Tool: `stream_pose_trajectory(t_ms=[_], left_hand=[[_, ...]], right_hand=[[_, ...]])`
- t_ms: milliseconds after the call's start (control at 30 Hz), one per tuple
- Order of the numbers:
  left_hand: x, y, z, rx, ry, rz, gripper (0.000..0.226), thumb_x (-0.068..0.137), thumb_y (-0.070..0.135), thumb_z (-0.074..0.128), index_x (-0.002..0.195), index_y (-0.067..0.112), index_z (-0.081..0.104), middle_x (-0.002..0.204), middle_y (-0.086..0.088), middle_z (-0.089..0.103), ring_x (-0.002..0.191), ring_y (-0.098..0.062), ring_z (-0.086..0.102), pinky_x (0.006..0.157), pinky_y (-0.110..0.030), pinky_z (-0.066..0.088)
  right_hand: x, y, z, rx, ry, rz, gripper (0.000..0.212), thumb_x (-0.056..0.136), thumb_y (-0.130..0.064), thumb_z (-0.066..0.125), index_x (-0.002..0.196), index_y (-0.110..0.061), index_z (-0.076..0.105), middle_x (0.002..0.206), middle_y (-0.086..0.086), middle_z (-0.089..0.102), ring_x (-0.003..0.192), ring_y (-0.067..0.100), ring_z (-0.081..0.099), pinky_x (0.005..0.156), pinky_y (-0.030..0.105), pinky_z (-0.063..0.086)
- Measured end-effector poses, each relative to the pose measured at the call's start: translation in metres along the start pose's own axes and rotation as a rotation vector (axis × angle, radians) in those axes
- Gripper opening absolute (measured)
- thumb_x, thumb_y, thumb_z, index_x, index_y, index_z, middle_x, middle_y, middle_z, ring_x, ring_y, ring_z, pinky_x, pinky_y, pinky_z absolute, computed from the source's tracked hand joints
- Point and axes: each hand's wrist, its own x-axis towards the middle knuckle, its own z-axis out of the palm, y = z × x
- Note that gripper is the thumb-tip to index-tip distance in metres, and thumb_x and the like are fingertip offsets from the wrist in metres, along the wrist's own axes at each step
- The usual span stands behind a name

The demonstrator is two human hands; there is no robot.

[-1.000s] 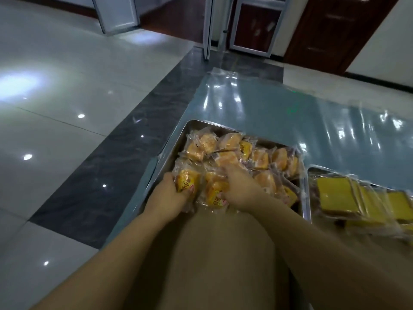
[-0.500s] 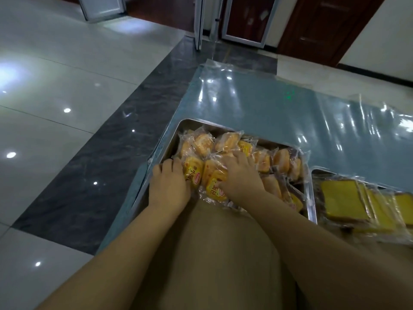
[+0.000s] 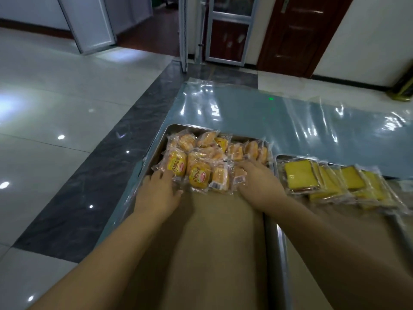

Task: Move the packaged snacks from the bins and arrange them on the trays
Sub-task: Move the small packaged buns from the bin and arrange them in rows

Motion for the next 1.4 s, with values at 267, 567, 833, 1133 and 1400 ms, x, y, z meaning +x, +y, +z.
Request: stream_pose_trajectory(t_ms=[267, 567, 833, 1133, 1400], left_hand=[[-0.07, 0.08, 0.001, -0.045, -0.095, 0.101, 0.046, 0.083, 0.043, 0.062, 0.124, 0.025, 0.049, 0.124, 0.0, 0.055, 0.109, -0.02, 0.053, 0.086, -0.038, 0.048], [-0.159, 0.249, 0.028, -0.137, -0.144, 0.26, 0.041, 0.083, 0.041, 0.065, 0.118, 0.023, 0.054, 0.115, 0.002, 0.057, 0.098, -0.014, 0.055, 0.071, -0.026, 0.04], [-0.214, 0.397, 0.054, -0.123, -0.136, 0.444, 0.038, 0.083, 0.042, 0.063, 0.117, 0.025, 0.054, 0.114, 0.003, 0.058, 0.102, -0.015, 0.055, 0.081, -0.029, 0.046], [-0.184, 0.512, 0.072, -0.11, -0.078, 0.609, 0.034, 0.082, 0.047, 0.063, 0.111, 0.029, 0.057, 0.106, 0.01, 0.058, 0.091, -0.005, 0.051, 0.07, -0.022, 0.043], [-0.144, 0.632, 0.077, -0.132, -0.067, 0.715, 0.032, 0.081, 0.054, 0.058, 0.105, 0.034, 0.056, 0.099, 0.015, 0.058, 0.087, -0.005, 0.053, 0.072, -0.028, 0.049]], right_hand=[[-0.095, 0.069, -0.034, -0.036, -0.005, 0.039, 0.045, 0.081, -0.03, 0.068, 0.123, -0.021, 0.054, 0.117, 0.003, 0.059, 0.105, 0.022, 0.055, 0.085, 0.038, 0.05], [-0.222, 0.207, -0.101, -0.018, 0.036, 0.12, 0.05, 0.081, -0.035, 0.068, 0.128, -0.023, 0.051, 0.125, 0.001, 0.057, 0.112, 0.021, 0.053, 0.09, 0.036, 0.047], [-0.314, 0.328, -0.169, -0.078, 0.05, 0.234, 0.043, 0.086, -0.038, 0.063, 0.125, -0.024, 0.051, 0.121, 0.0, 0.058, 0.104, 0.021, 0.056, 0.083, 0.036, 0.049], [-0.325, 0.44, -0.245, -0.243, 0.031, 0.304, 0.042, 0.084, -0.044, 0.061, 0.122, -0.028, 0.051, 0.119, -0.004, 0.057, 0.103, 0.019, 0.056, 0.079, 0.034, 0.048], [-0.304, 0.513, -0.32, -0.28, 0.146, 0.265, 0.034, 0.085, -0.04, 0.061, 0.117, -0.029, 0.055, 0.118, -0.005, 0.059, 0.105, 0.017, 0.055, 0.08, 0.03, 0.042]])
